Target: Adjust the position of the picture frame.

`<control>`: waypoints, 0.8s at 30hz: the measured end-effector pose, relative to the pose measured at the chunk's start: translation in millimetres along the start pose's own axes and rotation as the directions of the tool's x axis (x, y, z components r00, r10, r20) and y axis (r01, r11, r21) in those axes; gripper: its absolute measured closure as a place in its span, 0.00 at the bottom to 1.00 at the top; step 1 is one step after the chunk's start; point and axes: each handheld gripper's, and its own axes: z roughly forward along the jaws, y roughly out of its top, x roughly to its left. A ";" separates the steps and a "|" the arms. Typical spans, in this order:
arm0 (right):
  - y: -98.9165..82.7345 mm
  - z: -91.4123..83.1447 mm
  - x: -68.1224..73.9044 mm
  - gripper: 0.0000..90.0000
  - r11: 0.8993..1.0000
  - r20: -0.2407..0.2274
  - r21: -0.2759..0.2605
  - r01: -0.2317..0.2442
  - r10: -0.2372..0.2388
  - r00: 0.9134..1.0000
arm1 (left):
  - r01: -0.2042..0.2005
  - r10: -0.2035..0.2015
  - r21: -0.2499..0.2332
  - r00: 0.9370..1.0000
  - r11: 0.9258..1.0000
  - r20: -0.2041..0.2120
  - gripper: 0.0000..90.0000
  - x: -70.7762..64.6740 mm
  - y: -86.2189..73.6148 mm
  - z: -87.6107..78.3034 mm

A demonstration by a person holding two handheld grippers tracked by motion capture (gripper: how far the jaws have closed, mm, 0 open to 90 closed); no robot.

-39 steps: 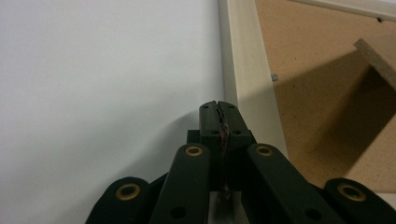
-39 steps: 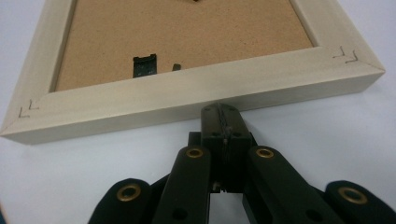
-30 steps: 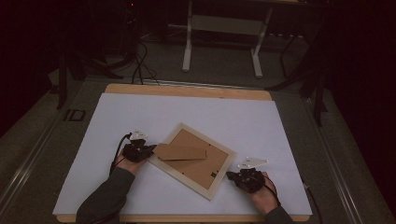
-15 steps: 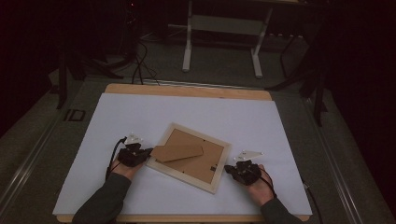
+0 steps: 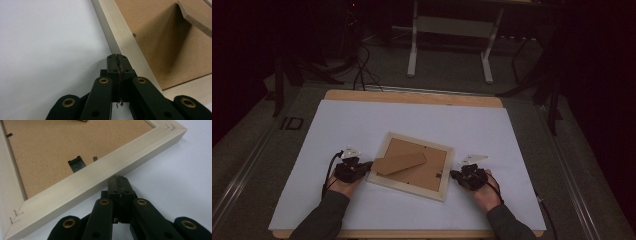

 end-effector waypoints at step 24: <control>17.8 16.0 -15.8 1.00 1.000 0.023 -0.009 -0.030 0.030 0.999 | -0.020 0.020 0.013 0.999 1.000 -0.049 1.00 -14.5 -8.7 -9.6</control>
